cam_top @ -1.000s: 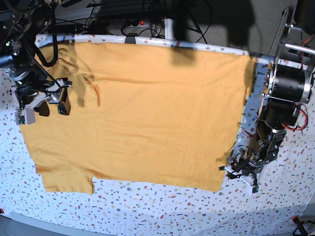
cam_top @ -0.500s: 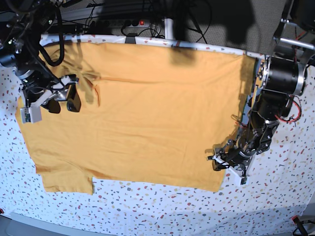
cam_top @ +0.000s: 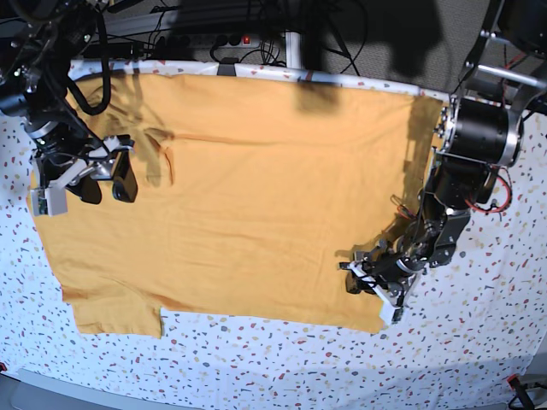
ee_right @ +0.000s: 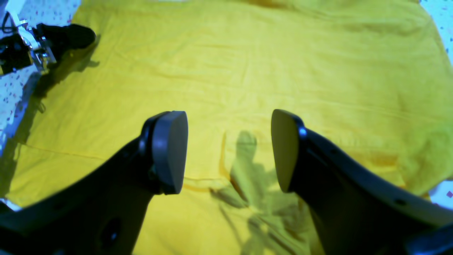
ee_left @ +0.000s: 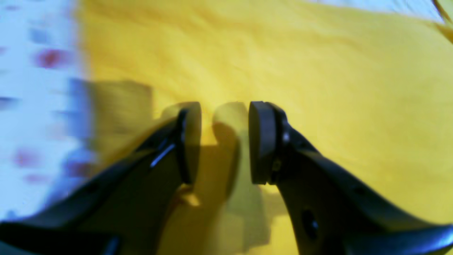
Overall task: Fold the T-shirt properly
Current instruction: 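Grasp the hem corner with the left gripper, then release the shoulder and move the right gripper to the other hem corner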
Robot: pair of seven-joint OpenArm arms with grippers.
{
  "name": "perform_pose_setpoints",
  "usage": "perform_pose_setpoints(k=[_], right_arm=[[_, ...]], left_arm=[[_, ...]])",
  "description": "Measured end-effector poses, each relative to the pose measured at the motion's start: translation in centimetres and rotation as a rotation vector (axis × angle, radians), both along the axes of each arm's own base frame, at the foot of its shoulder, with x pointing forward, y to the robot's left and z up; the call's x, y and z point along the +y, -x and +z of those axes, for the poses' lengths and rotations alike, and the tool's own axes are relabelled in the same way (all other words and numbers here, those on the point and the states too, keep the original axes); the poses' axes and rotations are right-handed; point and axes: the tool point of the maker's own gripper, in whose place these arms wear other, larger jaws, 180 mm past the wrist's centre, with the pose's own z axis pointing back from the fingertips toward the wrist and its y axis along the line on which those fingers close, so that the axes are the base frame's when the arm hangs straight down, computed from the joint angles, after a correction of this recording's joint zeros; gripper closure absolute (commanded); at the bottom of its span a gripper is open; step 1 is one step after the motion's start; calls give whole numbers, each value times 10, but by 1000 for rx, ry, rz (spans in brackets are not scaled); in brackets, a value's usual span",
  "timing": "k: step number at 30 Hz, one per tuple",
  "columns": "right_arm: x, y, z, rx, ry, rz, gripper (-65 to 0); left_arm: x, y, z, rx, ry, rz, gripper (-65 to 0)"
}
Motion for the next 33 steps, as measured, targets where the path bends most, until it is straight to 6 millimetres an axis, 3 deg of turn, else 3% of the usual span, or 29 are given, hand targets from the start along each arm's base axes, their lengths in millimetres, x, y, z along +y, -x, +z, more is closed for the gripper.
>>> perform_pose_setpoints(k=[3,7,13,23,25,28,33], right_arm=[[-3,0,-1,5,14,-5,-350],[-3,1,-2,14,17,-5,-350],[-2,1,-2,15,15,-4,-350],[-3,4,-7,45,21,0,-350],[-2,3,-6,40,19,-1,-350],[-2,-1,2,-9,10,-4,-350],[-14,-12,9,-48,69,-44,-350]], left_arm=[[43,-15,6,-55,-158,138,-217],[70,-15,7,-5,-140,196,-217],[28,7,-10,89,35,60,-217],[15,5,0,85,55,-13,-214],[14,1,5,60,64,-8,-170],[17,2,4,59,60,-3,-10],[16,0,6,48,64,0,0]])
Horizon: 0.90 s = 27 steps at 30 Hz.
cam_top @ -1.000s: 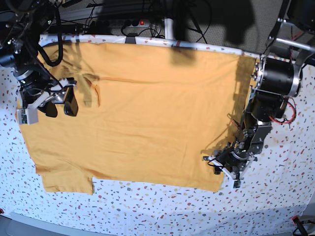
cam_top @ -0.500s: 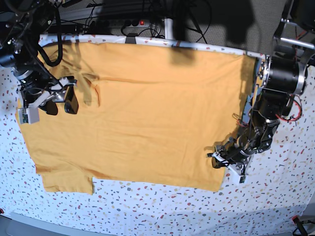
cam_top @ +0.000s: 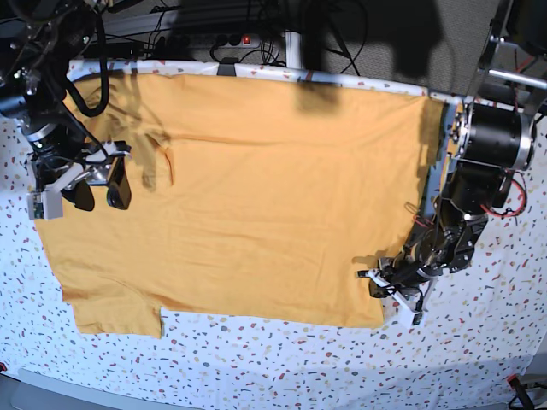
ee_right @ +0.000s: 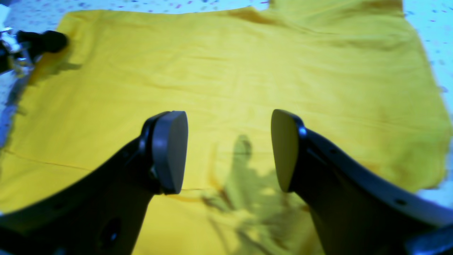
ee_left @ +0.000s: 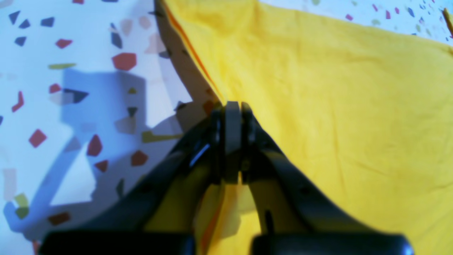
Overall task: Fold the T-shirt properly
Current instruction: 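Release the shoulder and move the right gripper to the other hem corner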
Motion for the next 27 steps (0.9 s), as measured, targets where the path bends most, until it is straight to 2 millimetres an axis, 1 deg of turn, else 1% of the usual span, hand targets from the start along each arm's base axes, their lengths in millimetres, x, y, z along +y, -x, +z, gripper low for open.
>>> perform_pose_setpoints(k=[2,4,5,7,13,15,16,17,18,21,23,24,26,27], right_arm=[[-11,-14,7,-35,33,-35,-350],[-18,-30,14,-81,13,-43,-350],[-22,-38,12,-83,-5,-47,-350],[-38,-54,-3,-35,-16,-64,-350],[-94,-100,-67,181,-19,-113,-351],[-110,-112,-82,244,3,-122,-351],[-119,-117,-85,263,24,-127,-351],[-128,-125,-85,268,46,-133,-351],[-136,-133,-81,260,70,-138,-351],[-160,-159,-60,207,119,-157,-351],[-175,-169,-53,195,139,-186,-351],[-184,-171,-54,191,128,-230,-351],[-198,-169,-65,212,121,-298,-351],[-203,-165,-74,233,123,-313,-351]], left_arm=[[-1,-1,1,-7,2,1,0],[0,-1,2,-9,3,3,0],[0,-1,1,-8,2,3,0],[1,-1,1,-8,0,4,0],[0,-1,1,-9,4,3,0],[0,-1,1,-9,4,4,0],[0,-1,2,-9,4,4,0],[0,-1,2,-10,4,4,0],[0,-1,2,-11,5,4,0],[0,-1,2,-10,5,3,0],[1,-1,2,-10,4,5,0],[1,-1,1,-9,3,5,0],[0,-1,1,-9,4,4,0],[1,-1,1,-9,3,5,0]])
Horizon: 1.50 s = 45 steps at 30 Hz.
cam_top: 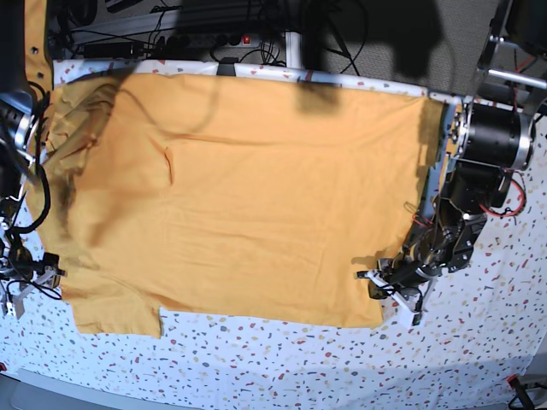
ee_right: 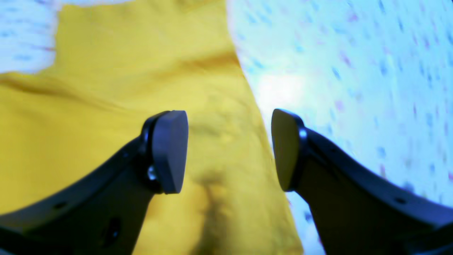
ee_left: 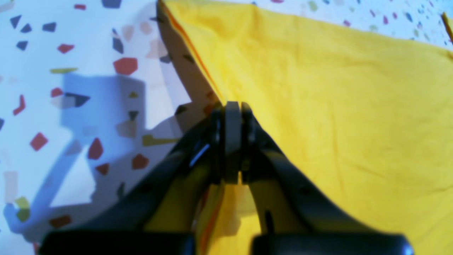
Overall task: Fold the T-shirt properly
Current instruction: 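Release the shoulder and move the right gripper to the other hem corner, then lift the hem with both grippers and fold it toward the collar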
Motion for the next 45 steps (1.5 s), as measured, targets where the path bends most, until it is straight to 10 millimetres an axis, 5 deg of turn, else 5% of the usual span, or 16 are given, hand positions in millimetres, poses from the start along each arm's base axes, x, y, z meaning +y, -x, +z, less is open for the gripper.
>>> perform_pose_setpoints(k=[7,15,22,25,38,45], right_arm=[[-14,43,-68,108,-2,-90,-351],[-12,48,-74,119,-27,-104,-350],[-5,61,-90,98,-59,-83,-133],[-4,62,-90,88,-82,-85,0],[4,57,-72,158,-81,-45,0],[31,38,-41,88,-111,119,0]], left_arm=[[0,0,0,-1,-1,0,0],[0,0,0,-1,-1,0,0],[0,-1,1,-5,1,1,0],[0,-1,1,-5,1,1,0],[-1,-4,8,-26,-1,-5,0],[-19,-7,29,15,-52,-116,0]])
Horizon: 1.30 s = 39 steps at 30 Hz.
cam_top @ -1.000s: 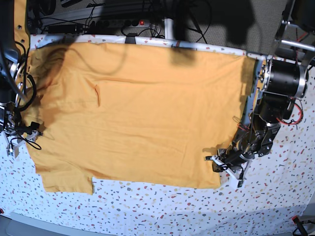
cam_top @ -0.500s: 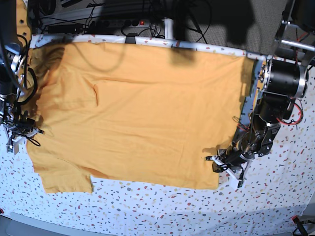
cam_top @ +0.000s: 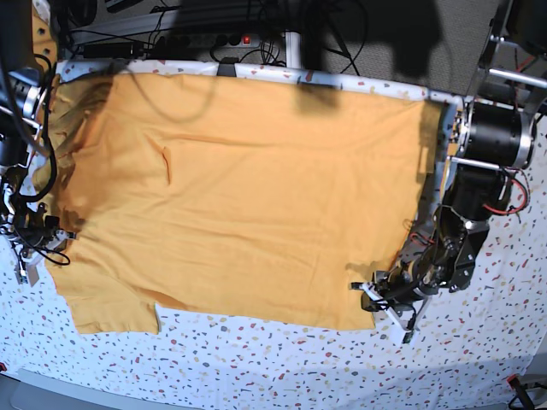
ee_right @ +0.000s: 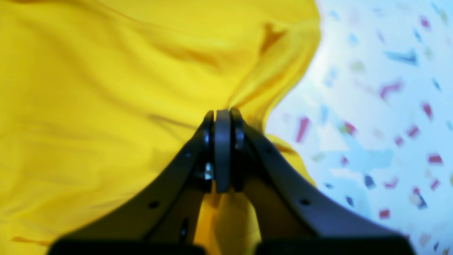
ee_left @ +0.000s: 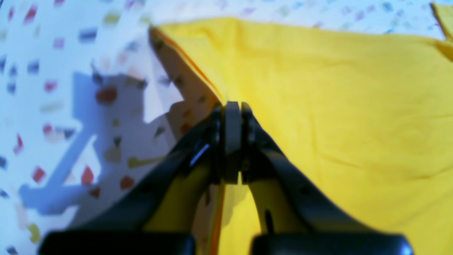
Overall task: Fold the T-shirt properly
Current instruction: 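Lift the hem with both grippers and fold it toward the collar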
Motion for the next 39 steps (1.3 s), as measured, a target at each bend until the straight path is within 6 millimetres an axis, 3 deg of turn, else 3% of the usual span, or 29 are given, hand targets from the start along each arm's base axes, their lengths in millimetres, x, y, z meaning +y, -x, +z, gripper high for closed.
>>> perform_pose_setpoints(k=[7,11,21,28,32,39], right_arm=[[8,8,15,-19,42,50,0],[17,19,22,-28,100,100,0],[46,48,50,-68,264,238,0],[43,77,63,-98,236,213,0],[36,95,68,-105,223,185,0],[43,120,66,-75,250,213,0]], left_arm=[[7,2,18,35,-89,-72,0],[13,2,39,19,-40,-73,0],[52,39,50,-22,-103,-109,0],[76,64,64,-49,-189,-151,0],[80,77,63,-43,-217,-176,0],[82,107,49,6,-270,-226,0]])
